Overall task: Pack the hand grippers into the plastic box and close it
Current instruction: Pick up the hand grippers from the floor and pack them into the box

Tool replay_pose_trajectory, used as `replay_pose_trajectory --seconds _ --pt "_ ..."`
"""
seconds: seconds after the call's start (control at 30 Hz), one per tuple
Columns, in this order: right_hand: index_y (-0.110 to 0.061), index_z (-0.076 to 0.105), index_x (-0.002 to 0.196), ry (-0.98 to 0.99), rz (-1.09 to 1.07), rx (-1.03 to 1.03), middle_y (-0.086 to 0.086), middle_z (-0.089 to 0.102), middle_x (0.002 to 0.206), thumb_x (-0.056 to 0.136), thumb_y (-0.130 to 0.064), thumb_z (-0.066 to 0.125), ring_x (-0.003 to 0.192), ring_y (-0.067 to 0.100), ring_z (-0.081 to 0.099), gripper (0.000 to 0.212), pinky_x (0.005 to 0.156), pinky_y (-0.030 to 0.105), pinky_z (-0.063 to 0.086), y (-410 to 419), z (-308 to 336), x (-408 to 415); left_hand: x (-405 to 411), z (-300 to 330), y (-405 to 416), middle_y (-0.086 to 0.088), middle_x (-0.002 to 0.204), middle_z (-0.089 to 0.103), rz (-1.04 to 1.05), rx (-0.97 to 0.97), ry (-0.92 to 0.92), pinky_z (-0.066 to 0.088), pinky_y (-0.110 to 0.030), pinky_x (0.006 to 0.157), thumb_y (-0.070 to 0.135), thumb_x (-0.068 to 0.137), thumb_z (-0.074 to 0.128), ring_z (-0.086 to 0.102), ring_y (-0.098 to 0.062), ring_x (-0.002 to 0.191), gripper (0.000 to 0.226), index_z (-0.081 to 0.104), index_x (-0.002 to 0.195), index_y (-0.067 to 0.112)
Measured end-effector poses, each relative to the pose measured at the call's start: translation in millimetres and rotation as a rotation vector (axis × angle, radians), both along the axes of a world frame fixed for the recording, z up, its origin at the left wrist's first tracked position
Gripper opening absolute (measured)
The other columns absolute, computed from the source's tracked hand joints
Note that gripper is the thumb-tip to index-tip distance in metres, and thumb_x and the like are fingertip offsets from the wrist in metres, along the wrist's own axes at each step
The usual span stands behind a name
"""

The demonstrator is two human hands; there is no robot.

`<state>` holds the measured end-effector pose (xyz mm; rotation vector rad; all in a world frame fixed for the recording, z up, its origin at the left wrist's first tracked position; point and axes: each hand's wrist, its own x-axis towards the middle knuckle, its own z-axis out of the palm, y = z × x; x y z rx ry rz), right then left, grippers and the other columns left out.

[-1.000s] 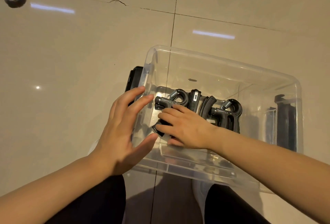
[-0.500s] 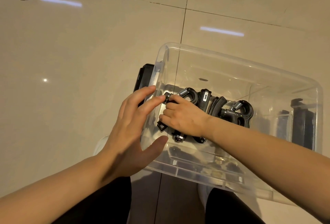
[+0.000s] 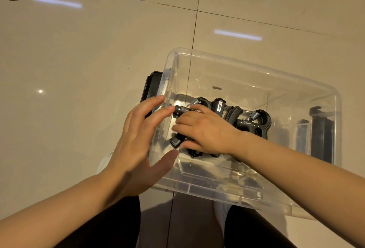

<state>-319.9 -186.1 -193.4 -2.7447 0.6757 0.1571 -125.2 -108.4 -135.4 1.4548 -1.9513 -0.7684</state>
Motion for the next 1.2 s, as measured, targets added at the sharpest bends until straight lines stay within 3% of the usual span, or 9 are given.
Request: replay_pose_trajectory --seconds 0.2,0.27,0.37,0.57,0.7,0.87,1.0,1.1,1.2 --pt "-0.019 0.059 0.123 0.176 -0.286 -0.014 0.011 0.055 0.131 0.074 -0.053 0.069 0.119 0.032 0.052 0.061 0.099 0.048 0.039 11.9 20.9 -54.6 -0.2 2.5 0.8 0.017 0.147 0.019 0.008 0.037 0.027 0.021 -0.017 0.106 0.050 0.081 0.049 0.018 -0.004 0.137 0.062 0.029 0.138 0.034" --pt "-0.022 0.045 0.137 0.284 -0.337 0.055 0.013 0.037 0.146 0.073 -0.053 0.070 0.134 0.033 0.036 0.075 0.108 0.048 0.028 16.1 21.0 -60.0 -0.9 3.6 1.3 0.025 0.145 0.014 0.004 0.049 0.034 0.023 -0.021 0.103 0.051 0.080 0.048 0.017 -0.002 0.137 0.063 0.027 0.138 0.038" --pt "-0.027 0.025 0.146 0.344 -0.447 0.103 0.009 0.015 0.156 0.079 -0.053 0.065 0.142 0.028 0.017 0.083 0.114 0.043 0.014 17.5 25.7 -71.9 -0.6 3.2 1.7 0.018 0.144 0.019 -0.005 0.021 0.028 0.023 -0.018 0.107 0.043 0.078 0.050 0.020 -0.005 0.136 0.063 0.031 0.137 0.031" --pt "-0.026 0.032 0.143 0.335 -0.609 0.266 -0.004 0.029 0.150 0.088 -0.046 0.057 0.133 0.018 0.033 0.064 0.105 0.031 0.033 28.3 54.2 -105.6 -0.6 1.9 2.2 0.006 0.143 0.026 -0.005 -0.010 0.008 0.020 -0.019 0.110 0.039 0.079 0.051 0.024 -0.013 0.135 0.052 0.042 0.129 0.028" --pt "-0.030 0.041 0.137 0.410 -0.576 0.260 -0.007 0.037 0.143 0.093 -0.037 0.051 0.124 0.016 0.043 0.045 0.096 0.032 0.043 54.2 70.8 -114.9 -0.2 -0.5 1.7 0.005 0.143 0.027 -0.007 -0.037 -0.019 0.019 -0.018 0.109 0.040 0.081 0.048 0.023 -0.010 0.135 0.050 0.043 0.129 0.029" --pt "-0.031 0.044 0.134 0.349 -0.566 0.122 -0.008 0.042 0.138 0.094 -0.027 0.049 0.121 0.015 0.046 0.040 0.093 0.034 0.046 78.5 120.1 -108.3 4.6 8.5 -0.5 -0.008 0.144 0.031 -0.066 -0.078 -0.333 0.031 -0.047 0.105 0.052 0.082 0.042 0.030 -0.026 0.133 0.057 0.039 0.133 0.027" --pt "-0.035 0.039 0.136 0.471 -0.538 0.175 -0.009 0.048 0.136 0.094 -0.022 0.052 0.119 0.014 0.049 0.046 0.095 0.032 0.045 100.3 195.1 -102.1 17.3 64.4 -10.4 -0.006 0.149 0.030 -0.225 0.171 -0.619 0.030 -0.046 0.109 0.071 0.082 0.034 0.026 -0.027 0.136 0.077 0.020 0.146 0.031" --pt "-0.033 0.041 0.136 0.452 -0.582 0.153 -0.009 0.047 0.139 0.094 -0.019 0.054 0.123 0.013 0.047 0.046 0.098 0.028 0.038 123.0 269.6 -94.2 24.3 144.7 0.1 -0.003 0.137 0.048 -0.238 0.357 -0.500 0.041 -0.031 0.096 0.049 0.086 0.055 0.048 -0.018 0.118 0.067 0.028 0.144 0.027" --pt "-0.034 0.041 0.136 0.409 -0.620 0.068 -0.009 0.047 0.139 0.094 -0.023 0.054 0.123 0.012 0.046 0.045 0.101 0.028 0.039 153.2 342.9 -83.6 29.9 233.1 36.2 0.003 0.129 0.053 -0.262 0.301 -0.407 0.044 -0.026 0.093 0.045 0.084 0.057 0.052 -0.010 0.111 0.053 0.041 0.133 0.031"
